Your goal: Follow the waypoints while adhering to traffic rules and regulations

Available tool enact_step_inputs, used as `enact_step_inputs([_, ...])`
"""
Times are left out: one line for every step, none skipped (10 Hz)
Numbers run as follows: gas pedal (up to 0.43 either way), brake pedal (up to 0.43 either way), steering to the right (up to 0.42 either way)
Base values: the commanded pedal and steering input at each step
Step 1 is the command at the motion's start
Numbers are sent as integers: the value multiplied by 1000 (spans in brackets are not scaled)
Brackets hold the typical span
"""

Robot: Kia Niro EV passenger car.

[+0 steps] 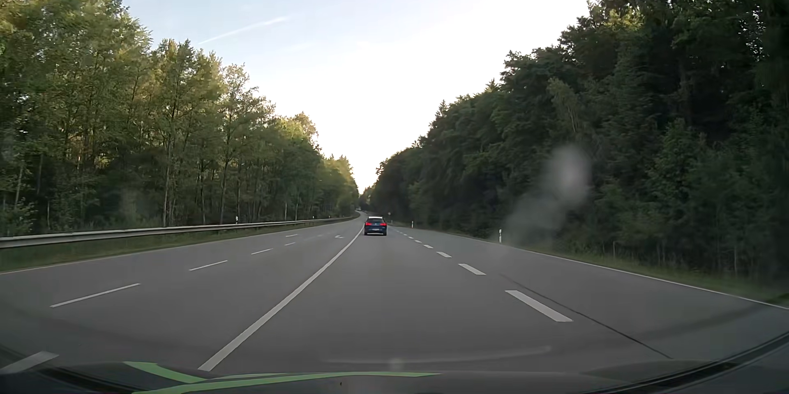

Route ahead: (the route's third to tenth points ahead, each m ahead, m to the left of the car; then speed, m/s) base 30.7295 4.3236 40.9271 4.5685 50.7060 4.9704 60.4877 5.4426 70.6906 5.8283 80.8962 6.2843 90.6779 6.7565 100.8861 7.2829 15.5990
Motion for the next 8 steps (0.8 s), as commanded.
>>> enact_step_inputs([260, 0, -7])
enact_step_inputs([260, 0, -7])
enact_step_inputs([260, 0, -7])
enact_step_inputs([260, 0, -7])
enact_step_inputs([260, 0, -7])
enact_step_inputs([260, 0, -7])
enact_step_inputs([248, 0, -7])
enact_step_inputs([248, 0, -7])
